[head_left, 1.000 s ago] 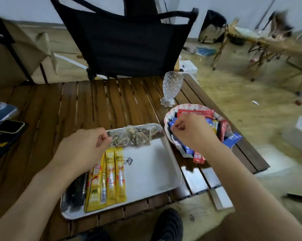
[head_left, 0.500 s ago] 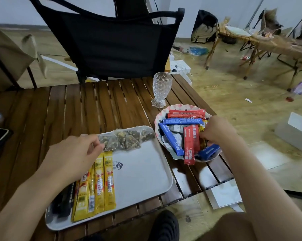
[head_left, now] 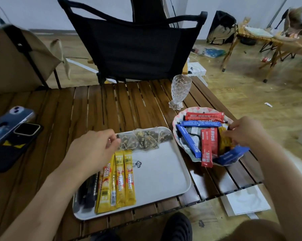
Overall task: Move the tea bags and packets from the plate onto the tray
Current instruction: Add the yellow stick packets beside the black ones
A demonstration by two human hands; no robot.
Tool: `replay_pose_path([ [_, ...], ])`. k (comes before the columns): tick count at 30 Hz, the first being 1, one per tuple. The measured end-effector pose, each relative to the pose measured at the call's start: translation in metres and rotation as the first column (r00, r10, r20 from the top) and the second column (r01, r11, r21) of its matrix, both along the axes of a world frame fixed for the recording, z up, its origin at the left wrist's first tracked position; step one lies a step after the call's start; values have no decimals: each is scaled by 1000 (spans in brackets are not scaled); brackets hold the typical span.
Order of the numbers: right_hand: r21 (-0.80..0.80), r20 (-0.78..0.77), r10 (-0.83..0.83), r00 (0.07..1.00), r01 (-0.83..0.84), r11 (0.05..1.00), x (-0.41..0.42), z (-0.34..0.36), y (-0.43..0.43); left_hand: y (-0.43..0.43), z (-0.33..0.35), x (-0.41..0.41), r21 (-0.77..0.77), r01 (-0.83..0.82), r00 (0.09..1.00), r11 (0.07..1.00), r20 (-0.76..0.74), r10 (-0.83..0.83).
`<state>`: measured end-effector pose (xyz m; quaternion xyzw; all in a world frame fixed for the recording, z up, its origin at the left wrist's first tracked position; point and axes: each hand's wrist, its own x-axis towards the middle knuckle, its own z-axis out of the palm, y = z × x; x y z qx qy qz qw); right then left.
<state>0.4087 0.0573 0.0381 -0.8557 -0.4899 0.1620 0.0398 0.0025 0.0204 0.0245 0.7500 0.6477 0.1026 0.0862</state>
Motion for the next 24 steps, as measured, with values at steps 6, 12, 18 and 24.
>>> replay_pose_path([
  [6,65,146,10,989,-19,998,-9,16,-8,-1,-4,-3,15,8,1000,1000,-2,-8],
  [12,134,198,39,979,-67,989,-19,31,-21,0,-5,-7,2,-1,1000,1000,28,1],
  [18,317,-127,275,953,-224,922,-70,32,-27,0,0,-11,12,-17,998,1000,55,17],
  [24,226,-643,401,652,-339,913,-141,13,-38,2,1,-21,0,-30,995,1000,90,30],
])
